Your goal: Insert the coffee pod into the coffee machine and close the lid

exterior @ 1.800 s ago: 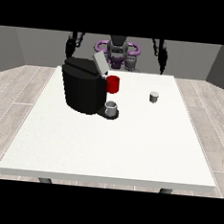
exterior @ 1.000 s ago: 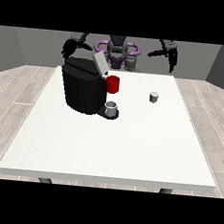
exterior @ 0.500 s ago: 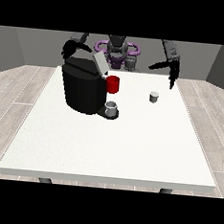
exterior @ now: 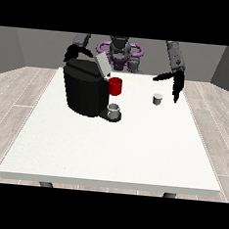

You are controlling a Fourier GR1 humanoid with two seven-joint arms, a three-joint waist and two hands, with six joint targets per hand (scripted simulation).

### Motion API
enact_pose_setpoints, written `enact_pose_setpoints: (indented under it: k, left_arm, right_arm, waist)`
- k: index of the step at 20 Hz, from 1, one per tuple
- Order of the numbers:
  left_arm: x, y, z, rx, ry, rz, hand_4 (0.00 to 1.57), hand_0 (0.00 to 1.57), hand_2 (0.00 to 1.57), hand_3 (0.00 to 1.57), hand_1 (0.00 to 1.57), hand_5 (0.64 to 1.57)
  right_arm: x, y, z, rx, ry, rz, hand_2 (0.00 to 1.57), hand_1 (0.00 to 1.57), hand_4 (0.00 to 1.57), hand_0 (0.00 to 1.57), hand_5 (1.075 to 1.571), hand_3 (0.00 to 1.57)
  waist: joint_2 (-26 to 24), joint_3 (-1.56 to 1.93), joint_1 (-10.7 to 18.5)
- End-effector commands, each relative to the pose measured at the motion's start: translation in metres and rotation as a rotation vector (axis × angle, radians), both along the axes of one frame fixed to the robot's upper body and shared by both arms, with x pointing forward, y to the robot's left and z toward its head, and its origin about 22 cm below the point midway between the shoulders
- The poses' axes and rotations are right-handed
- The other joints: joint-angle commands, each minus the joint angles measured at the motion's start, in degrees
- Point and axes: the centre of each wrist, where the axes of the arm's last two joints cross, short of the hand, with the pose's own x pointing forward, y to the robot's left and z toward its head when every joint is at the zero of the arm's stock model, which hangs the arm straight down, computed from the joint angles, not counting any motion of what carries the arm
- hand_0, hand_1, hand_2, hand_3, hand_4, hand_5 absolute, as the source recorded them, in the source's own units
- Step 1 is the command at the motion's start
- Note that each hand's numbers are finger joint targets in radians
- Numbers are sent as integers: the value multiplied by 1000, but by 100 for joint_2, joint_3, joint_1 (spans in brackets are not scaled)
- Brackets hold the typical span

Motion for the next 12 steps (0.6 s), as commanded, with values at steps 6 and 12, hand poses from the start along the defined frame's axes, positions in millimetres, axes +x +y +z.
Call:
enact_pose_setpoints:
  k: [6,12]
  left_arm:
    - [21,-12,3,140,46,-36,0,105,502,0,105,1571]
    - [22,-20,-15,183,76,-32,0,758,820,513,758,1571]
  right_arm:
    - [23,-12,-2,-44,59,-27,0,0,407,0,1571,0]
    - [23,-7,-16,-39,76,-39,0,0,410,0,1571,0]
  waist:
    - [80,2,138]
    - [155,2,97]
